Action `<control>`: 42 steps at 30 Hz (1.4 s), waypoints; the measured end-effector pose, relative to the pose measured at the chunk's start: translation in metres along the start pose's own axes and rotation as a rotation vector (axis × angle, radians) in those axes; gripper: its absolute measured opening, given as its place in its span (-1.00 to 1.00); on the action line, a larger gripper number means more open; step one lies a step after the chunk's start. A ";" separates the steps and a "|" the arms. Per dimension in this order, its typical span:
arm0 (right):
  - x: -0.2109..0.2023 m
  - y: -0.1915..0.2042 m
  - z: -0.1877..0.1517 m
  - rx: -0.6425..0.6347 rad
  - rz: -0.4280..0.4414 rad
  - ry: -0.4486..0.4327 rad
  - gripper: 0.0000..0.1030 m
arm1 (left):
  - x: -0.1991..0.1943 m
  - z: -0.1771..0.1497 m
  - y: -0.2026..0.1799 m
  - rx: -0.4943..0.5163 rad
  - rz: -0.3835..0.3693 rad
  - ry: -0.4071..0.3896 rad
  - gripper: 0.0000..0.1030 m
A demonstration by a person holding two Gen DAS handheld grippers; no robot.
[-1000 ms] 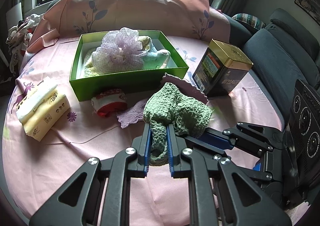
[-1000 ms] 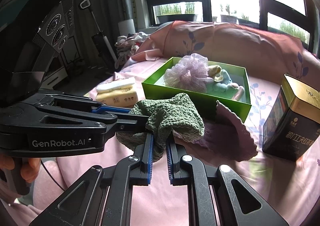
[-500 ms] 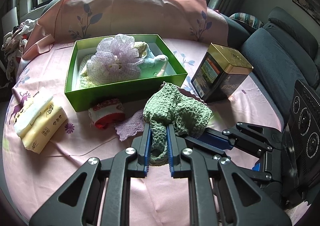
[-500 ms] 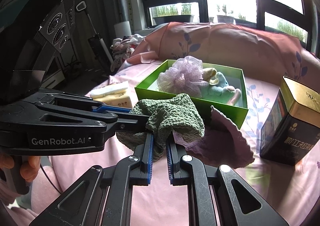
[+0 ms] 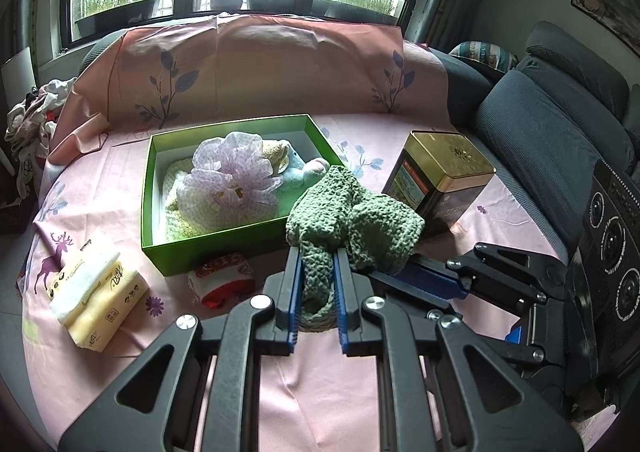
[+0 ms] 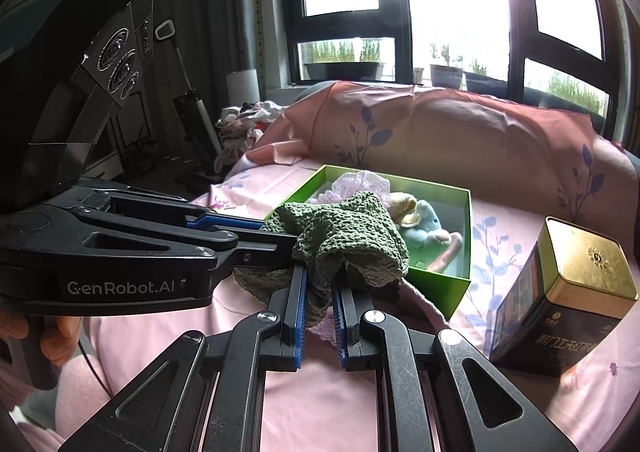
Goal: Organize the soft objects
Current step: 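Lower the green knitted cloth over the box contents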
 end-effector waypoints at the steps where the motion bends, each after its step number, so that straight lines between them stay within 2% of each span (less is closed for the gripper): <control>1: 0.000 -0.002 0.003 -0.005 -0.003 -0.004 -0.74 | 0.000 0.003 -0.001 0.006 0.003 -0.005 -0.74; 22: 0.049 -0.053 0.040 -0.031 -0.043 -0.020 -0.74 | 0.032 0.080 -0.002 0.075 0.083 -0.086 -0.76; 33: 0.097 -0.069 0.046 0.003 -0.018 0.008 -0.74 | 0.066 0.109 0.025 0.024 0.118 -0.077 -0.75; 42: 0.146 -0.071 0.036 0.047 0.029 0.091 -0.74 | 0.103 0.113 0.060 -0.034 0.185 -0.030 -0.75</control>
Point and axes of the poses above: each gripper's, at about its wrist camera, not at the fingertips, and x roughly the way its jaws point, y to its left, z to its top, the point moved 10 cm from there along x, roughly the way its jaws point, and after that the axes turned 15 degrees about -x, right-handed, at the moved point
